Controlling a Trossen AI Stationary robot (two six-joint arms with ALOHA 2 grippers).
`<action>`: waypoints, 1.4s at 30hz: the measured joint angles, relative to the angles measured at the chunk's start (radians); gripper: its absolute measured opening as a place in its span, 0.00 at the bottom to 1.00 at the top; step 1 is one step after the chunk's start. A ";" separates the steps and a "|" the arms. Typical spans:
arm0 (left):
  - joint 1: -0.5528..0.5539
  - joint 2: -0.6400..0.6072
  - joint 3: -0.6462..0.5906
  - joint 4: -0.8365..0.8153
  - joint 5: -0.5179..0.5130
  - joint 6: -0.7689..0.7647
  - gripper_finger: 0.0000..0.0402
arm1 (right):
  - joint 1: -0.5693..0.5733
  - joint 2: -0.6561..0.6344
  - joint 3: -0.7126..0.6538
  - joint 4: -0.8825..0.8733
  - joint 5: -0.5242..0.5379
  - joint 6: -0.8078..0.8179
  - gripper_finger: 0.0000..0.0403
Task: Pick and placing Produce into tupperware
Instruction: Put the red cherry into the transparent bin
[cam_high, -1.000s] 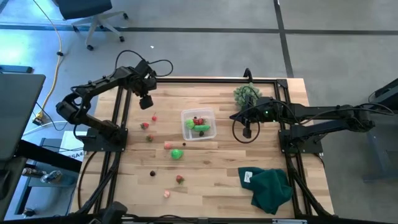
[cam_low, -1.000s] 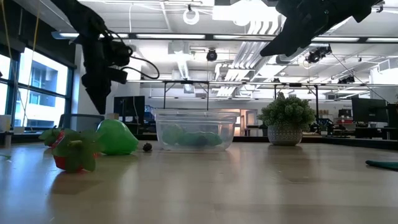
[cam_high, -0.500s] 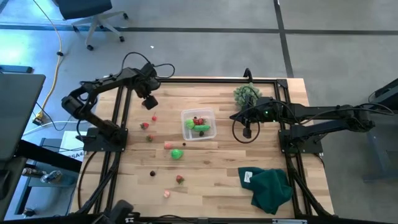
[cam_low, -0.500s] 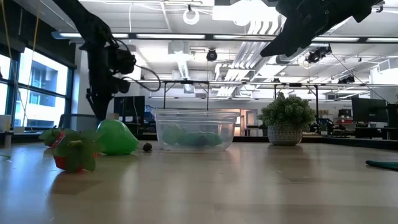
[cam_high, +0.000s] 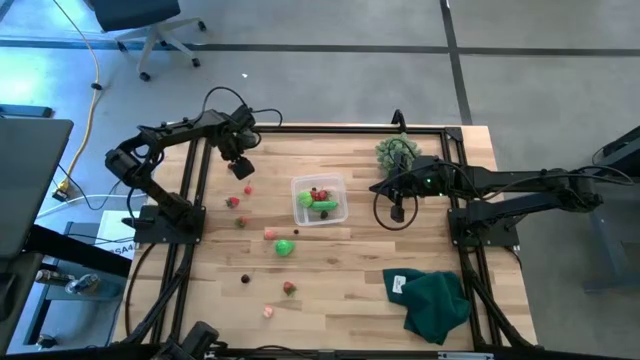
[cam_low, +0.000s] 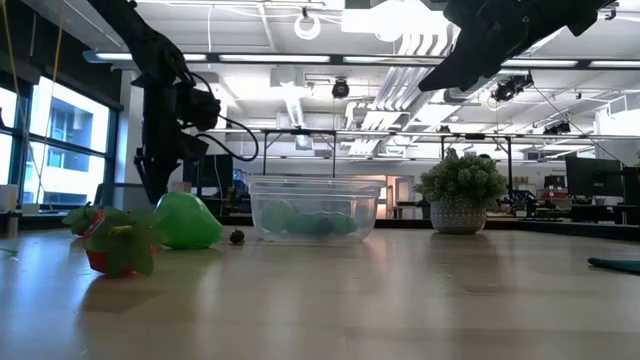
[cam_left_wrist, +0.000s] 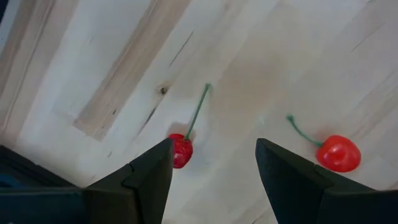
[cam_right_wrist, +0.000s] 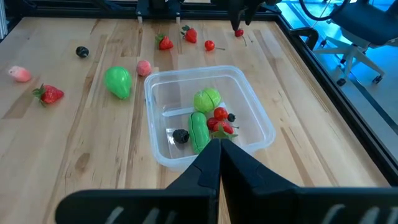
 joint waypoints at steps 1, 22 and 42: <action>0.000 0.000 0.000 -0.003 0.007 0.013 0.54 | 0.000 0.000 0.000 0.000 0.000 0.000 0.00; -0.155 -0.001 0.000 -0.074 0.127 0.296 0.54 | 0.000 0.000 0.000 0.000 0.000 0.000 0.00; -0.394 -0.002 0.041 -0.087 0.036 0.330 0.54 | 0.000 0.000 0.000 -0.006 0.000 0.000 0.00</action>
